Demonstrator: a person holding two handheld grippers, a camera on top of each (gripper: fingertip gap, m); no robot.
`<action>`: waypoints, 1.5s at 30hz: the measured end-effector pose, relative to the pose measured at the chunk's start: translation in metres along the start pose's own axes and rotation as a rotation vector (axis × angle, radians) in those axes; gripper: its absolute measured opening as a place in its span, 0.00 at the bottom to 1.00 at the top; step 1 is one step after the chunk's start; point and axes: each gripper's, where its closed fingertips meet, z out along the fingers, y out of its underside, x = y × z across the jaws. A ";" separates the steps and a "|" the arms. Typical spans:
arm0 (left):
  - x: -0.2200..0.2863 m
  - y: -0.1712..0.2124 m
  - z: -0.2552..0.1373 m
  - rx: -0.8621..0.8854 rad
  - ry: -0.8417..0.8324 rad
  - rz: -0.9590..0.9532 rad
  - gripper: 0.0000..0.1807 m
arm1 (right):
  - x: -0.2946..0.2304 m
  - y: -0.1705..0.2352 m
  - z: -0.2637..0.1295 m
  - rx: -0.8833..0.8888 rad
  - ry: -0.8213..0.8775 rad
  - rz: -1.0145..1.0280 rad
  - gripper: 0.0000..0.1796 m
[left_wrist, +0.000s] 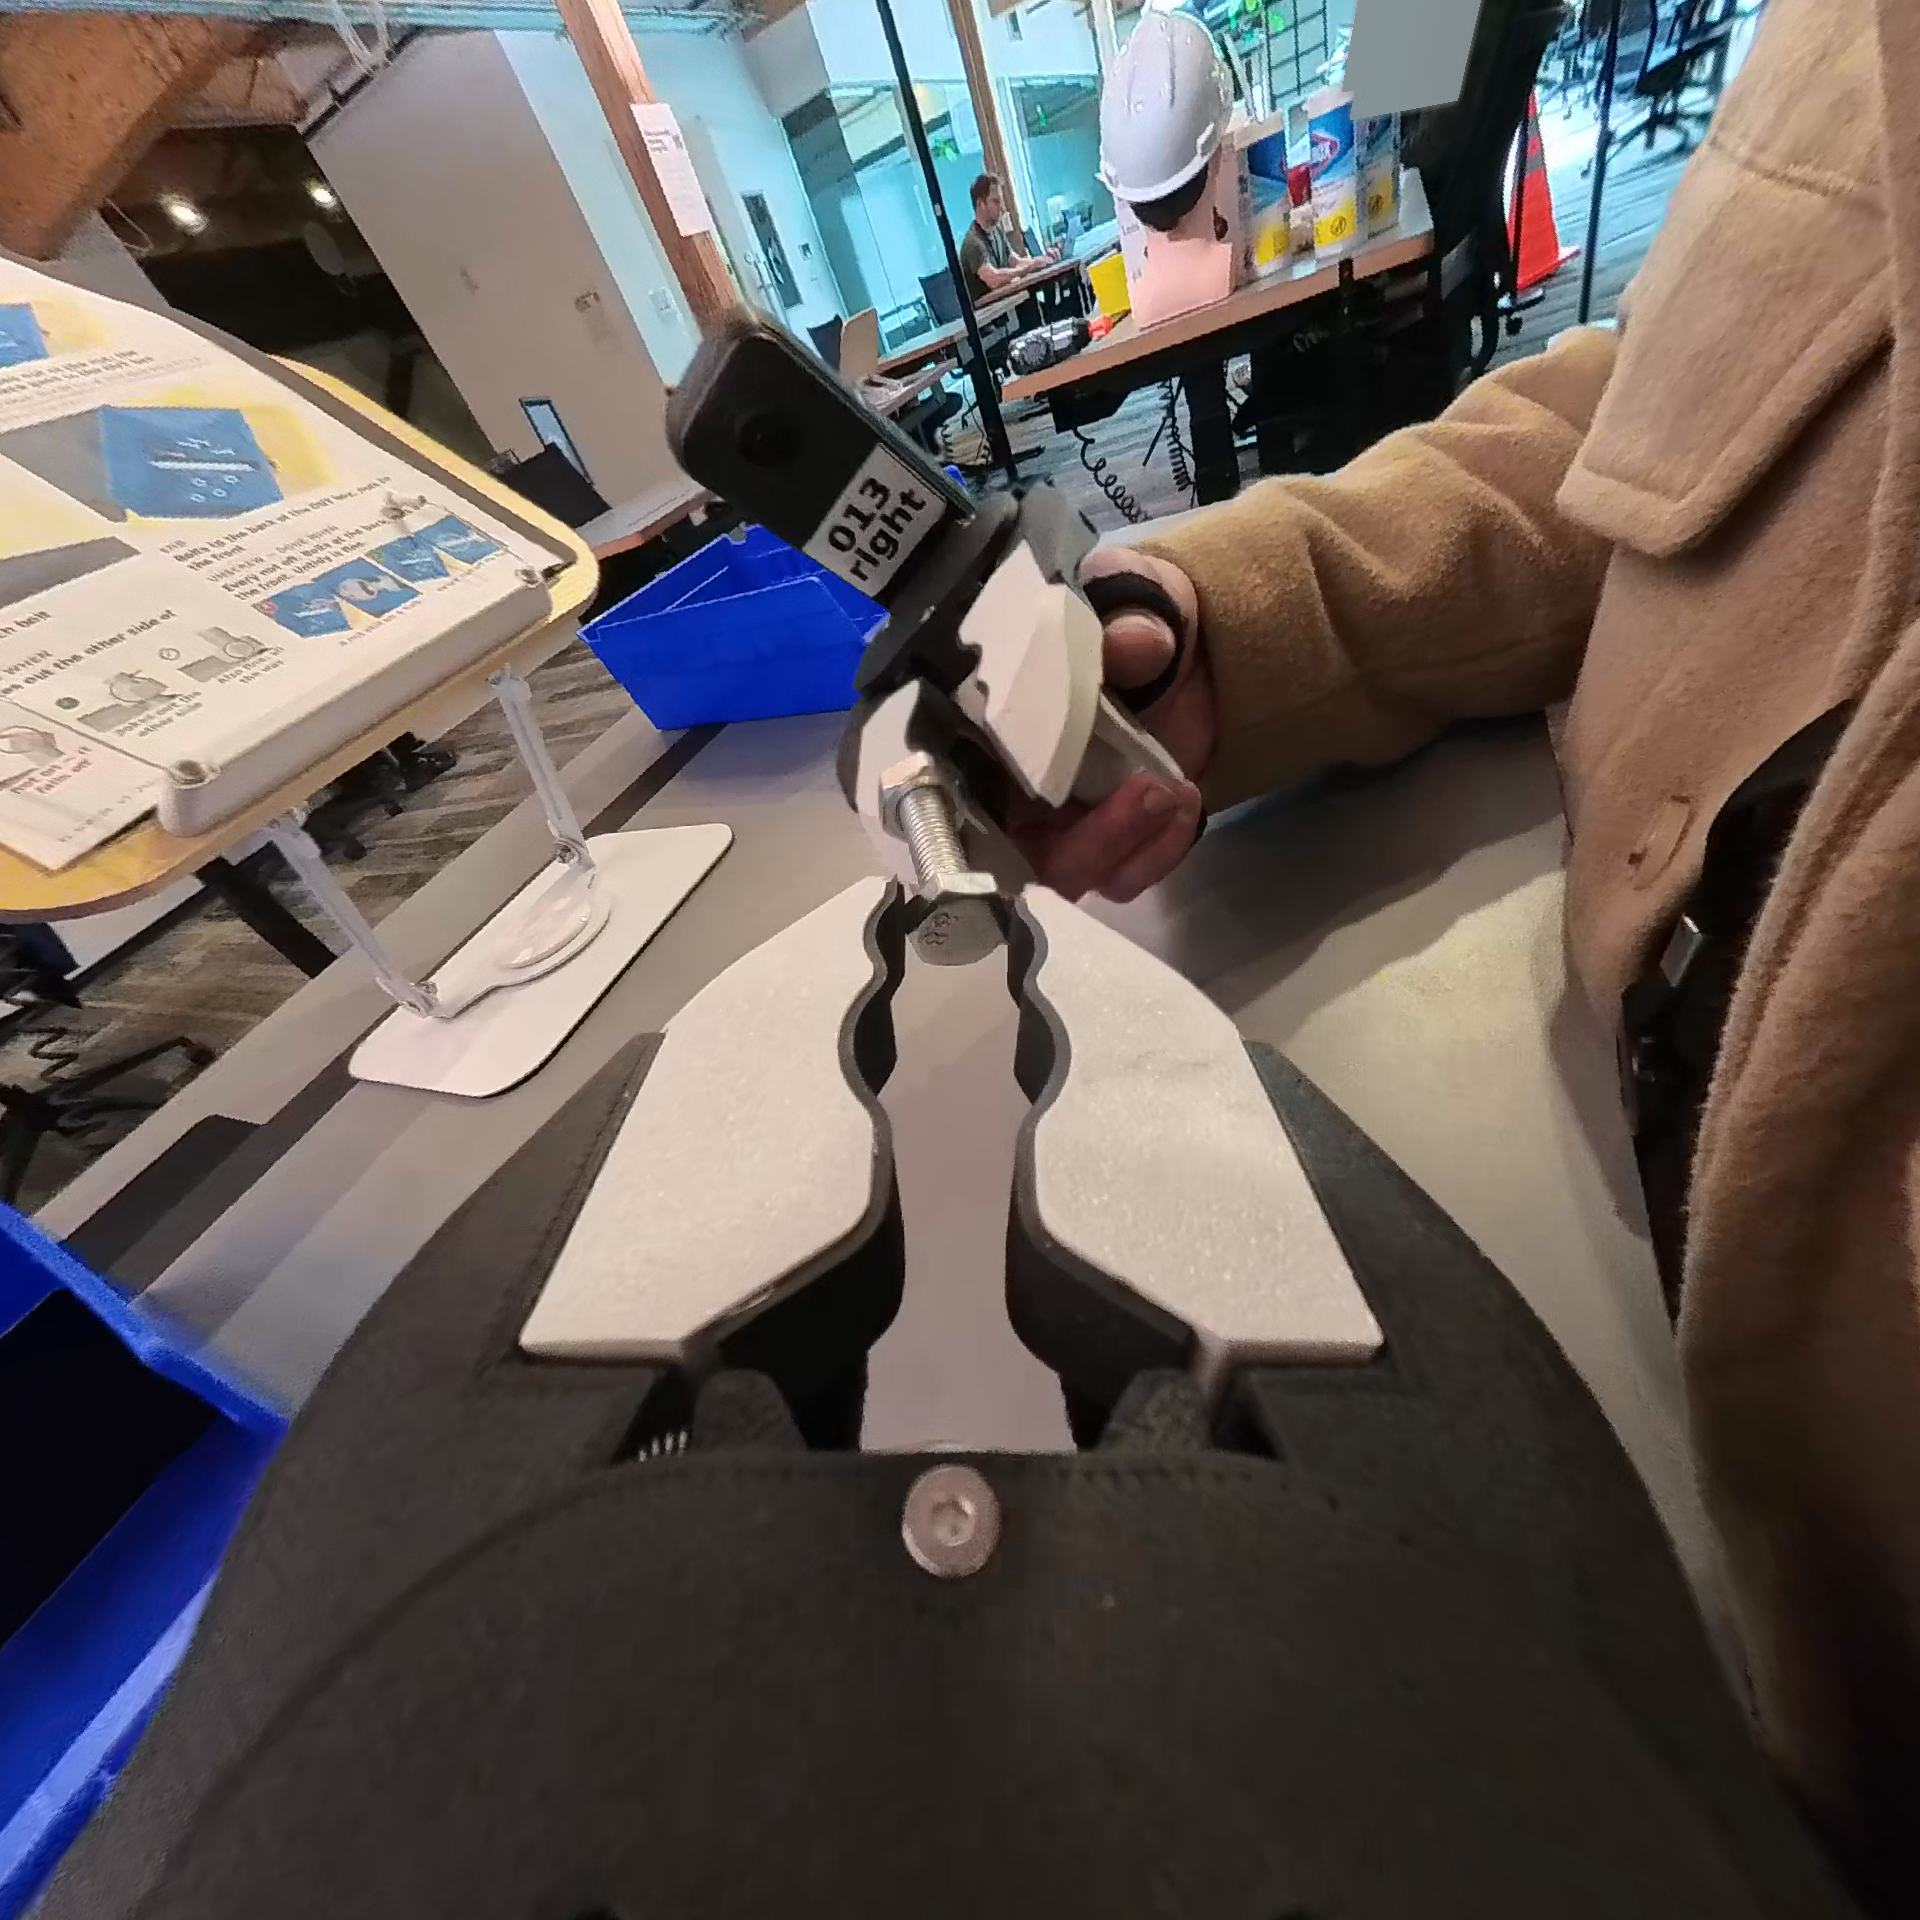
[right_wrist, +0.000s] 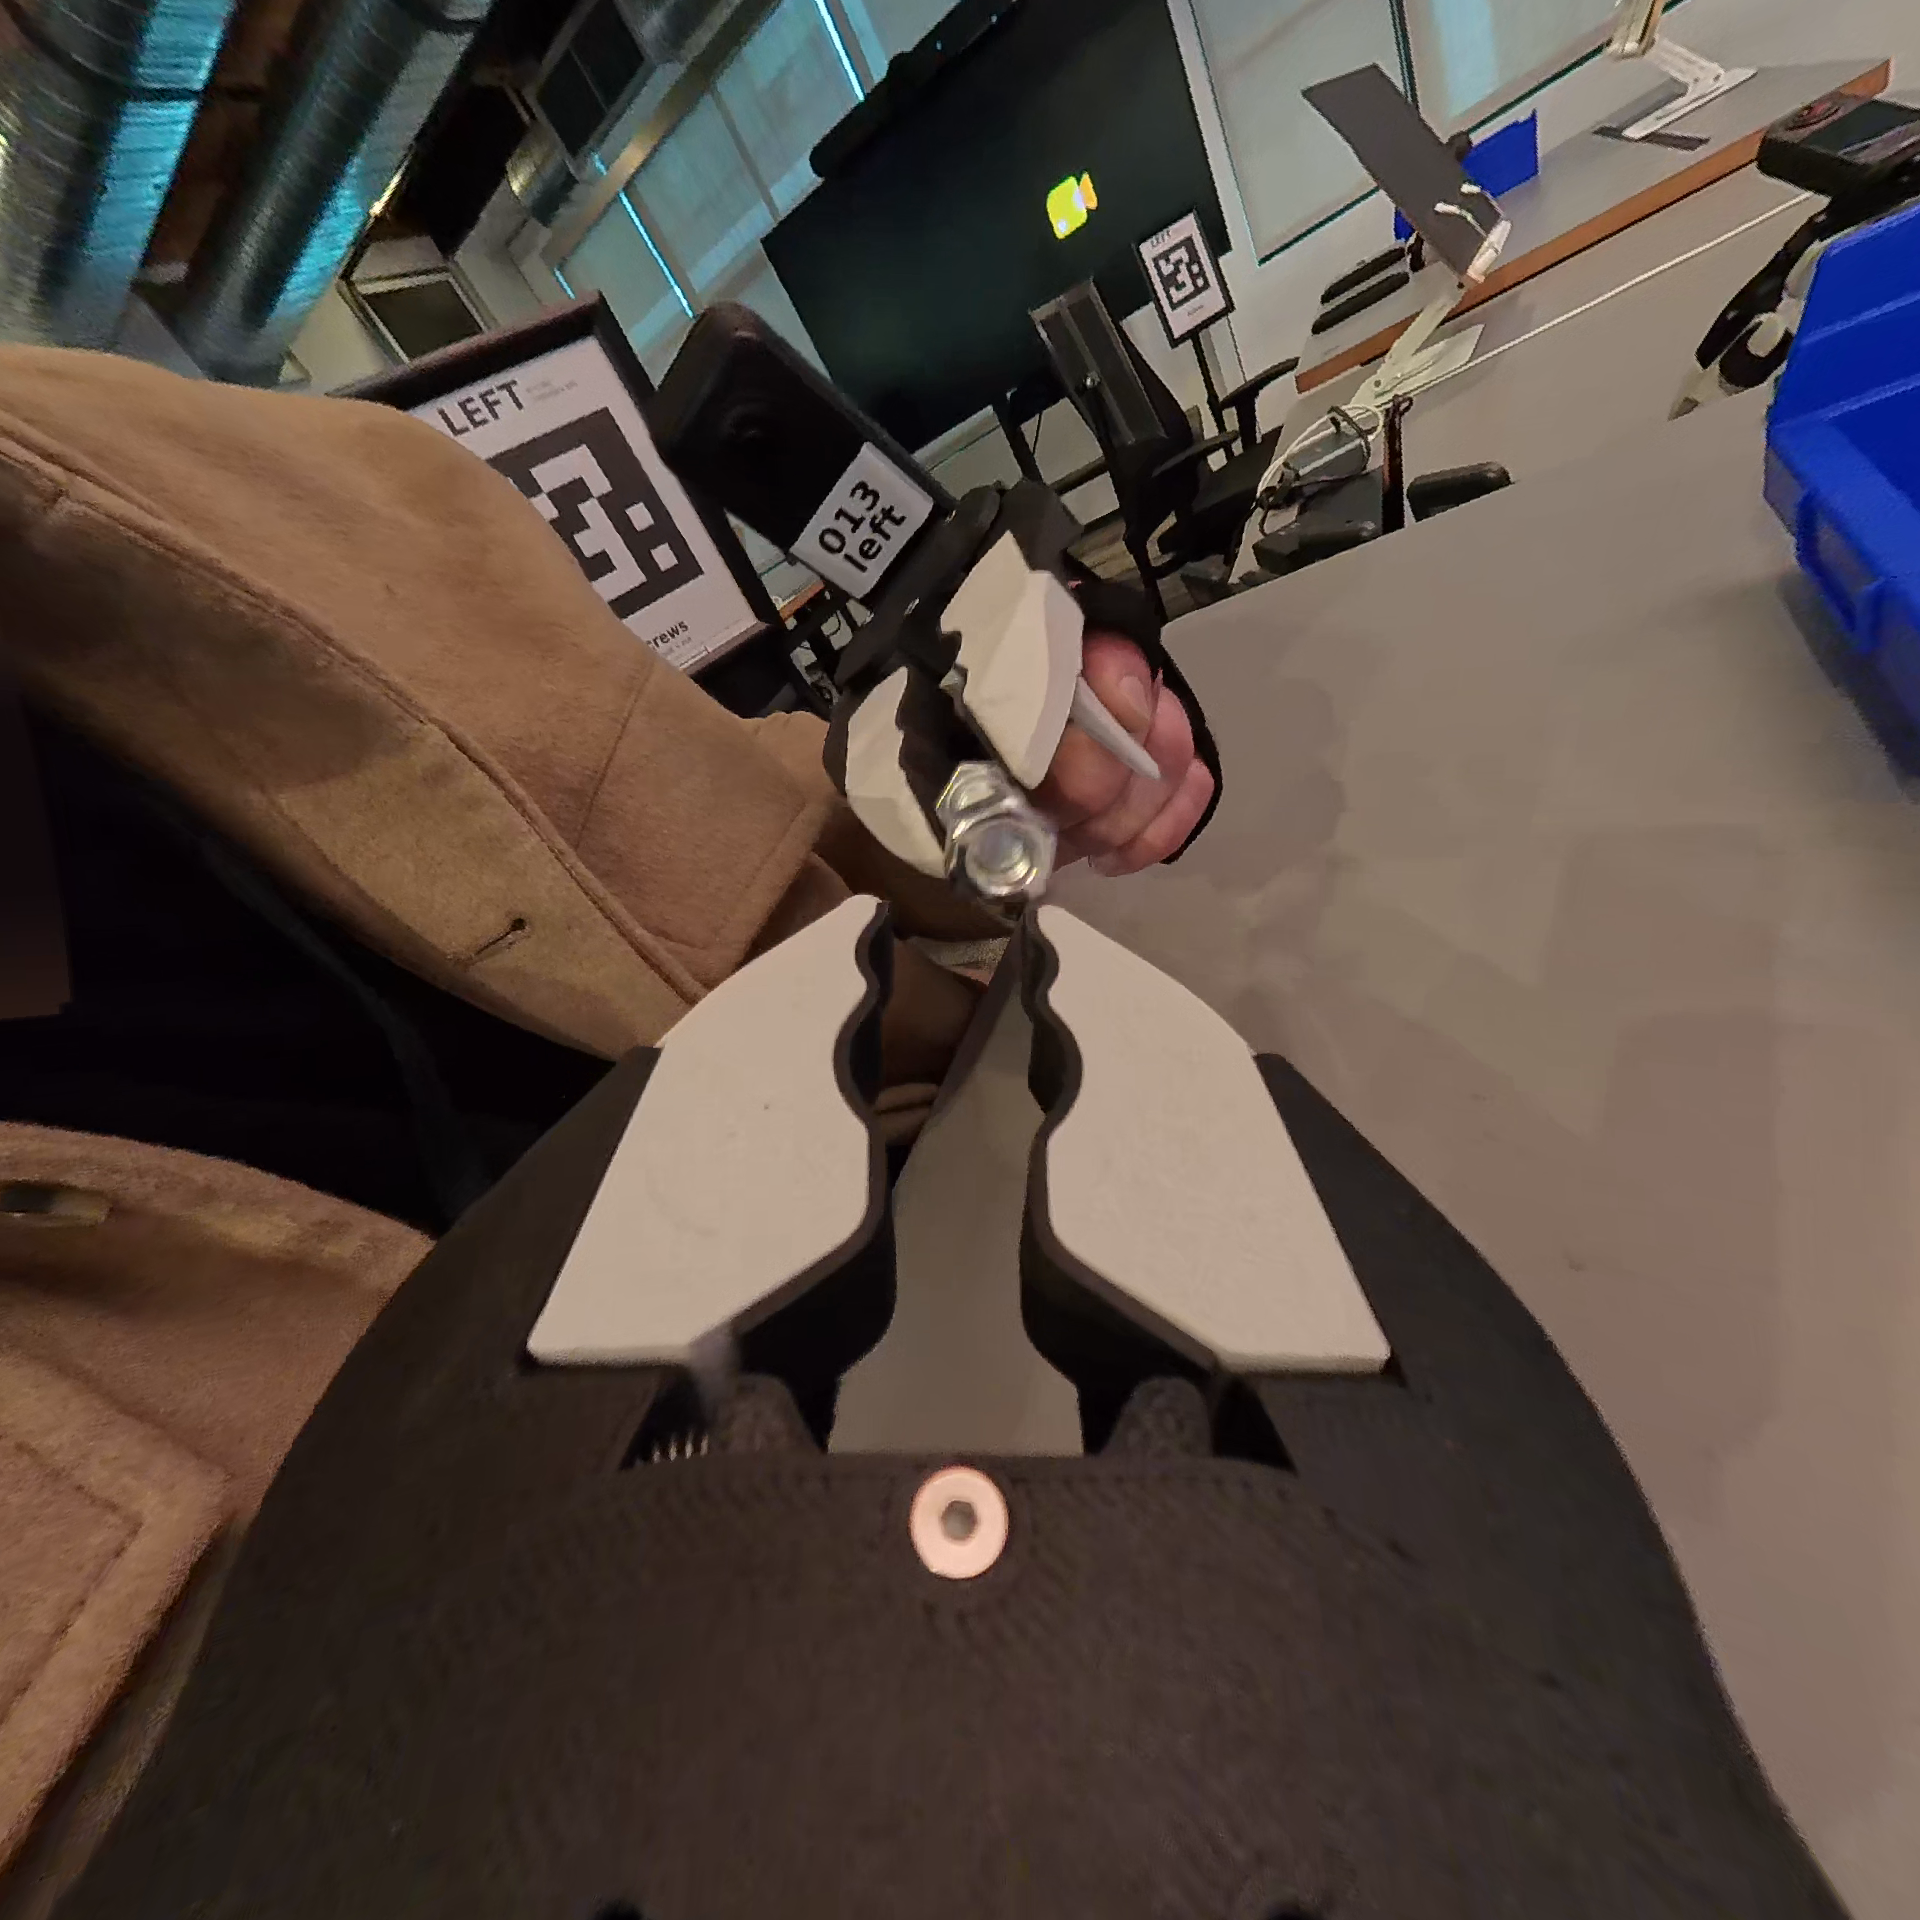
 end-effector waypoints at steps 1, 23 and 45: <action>-0.002 0.000 -0.001 0.006 -0.007 -0.007 0.10 | -0.001 0.002 0.001 -0.008 -0.006 -0.001 0.13; 0.000 -0.006 -0.002 0.050 0.021 -0.058 0.10 | 0.003 -0.012 -0.005 0.044 0.069 -0.093 0.13; 0.001 -0.018 -0.007 0.146 0.078 -0.159 0.10 | -0.007 -0.020 -0.006 0.064 0.058 -0.196 0.14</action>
